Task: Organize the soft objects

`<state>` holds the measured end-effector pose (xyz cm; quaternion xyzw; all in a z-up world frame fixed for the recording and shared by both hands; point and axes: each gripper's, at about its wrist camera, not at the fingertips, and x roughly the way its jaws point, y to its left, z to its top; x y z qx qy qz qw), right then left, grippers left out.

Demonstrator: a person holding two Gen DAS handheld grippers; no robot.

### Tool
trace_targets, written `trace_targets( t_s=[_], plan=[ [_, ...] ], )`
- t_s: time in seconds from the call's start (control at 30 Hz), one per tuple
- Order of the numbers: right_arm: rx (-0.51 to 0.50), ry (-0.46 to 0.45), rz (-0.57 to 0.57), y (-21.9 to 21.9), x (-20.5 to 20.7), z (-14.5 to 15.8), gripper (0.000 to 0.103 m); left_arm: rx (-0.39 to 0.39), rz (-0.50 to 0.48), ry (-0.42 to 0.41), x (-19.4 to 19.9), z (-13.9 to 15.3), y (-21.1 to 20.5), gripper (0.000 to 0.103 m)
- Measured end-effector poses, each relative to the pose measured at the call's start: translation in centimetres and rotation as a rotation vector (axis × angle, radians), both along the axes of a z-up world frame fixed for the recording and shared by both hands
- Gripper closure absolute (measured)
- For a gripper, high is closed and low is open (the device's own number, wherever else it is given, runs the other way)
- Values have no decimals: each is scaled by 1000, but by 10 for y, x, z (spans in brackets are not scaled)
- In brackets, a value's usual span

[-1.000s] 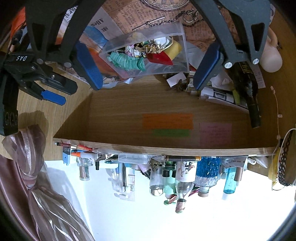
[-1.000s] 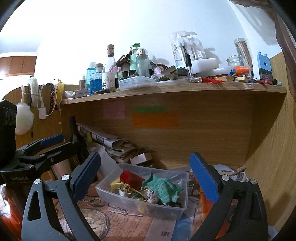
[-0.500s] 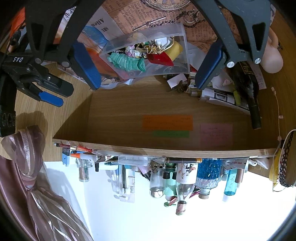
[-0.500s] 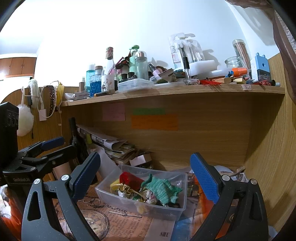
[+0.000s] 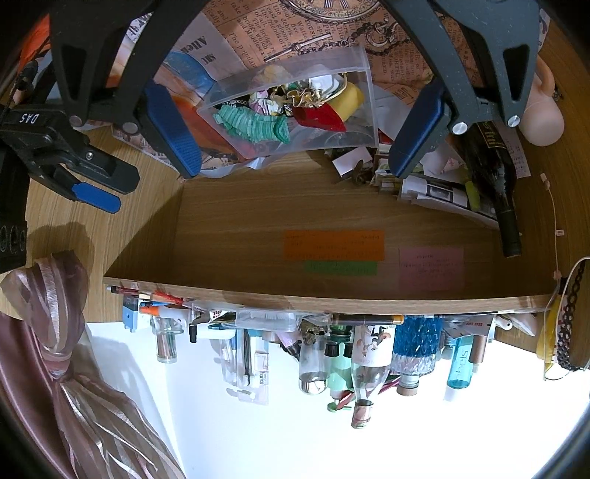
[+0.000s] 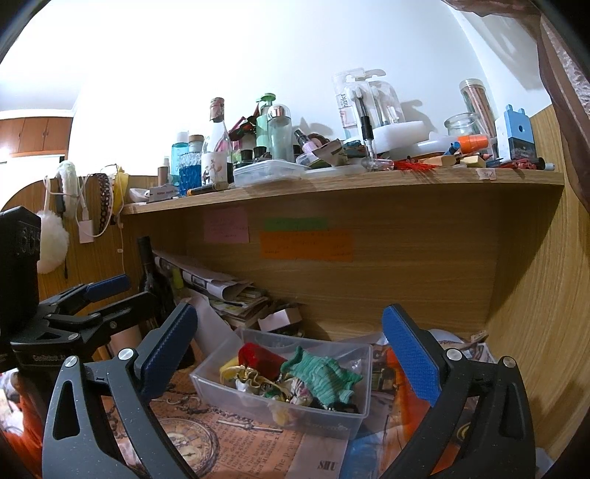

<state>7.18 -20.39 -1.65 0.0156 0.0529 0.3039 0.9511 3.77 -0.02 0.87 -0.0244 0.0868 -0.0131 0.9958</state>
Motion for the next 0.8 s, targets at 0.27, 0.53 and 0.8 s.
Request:
trace_targets(
  t_s=[0.27, 0.53, 0.8],
  plan=[
    [-3, -1, -4, 0, -2, 1, 2, 2, 3, 2, -1, -1, -2, 0],
    [-2, 0, 1, 3, -3, 1, 2, -7, 0, 5, 0, -2, 1, 0],
    [-3, -1, -1, 5, -3, 0, 1, -6, -5, 10, 0, -2, 3, 0]
  ],
)
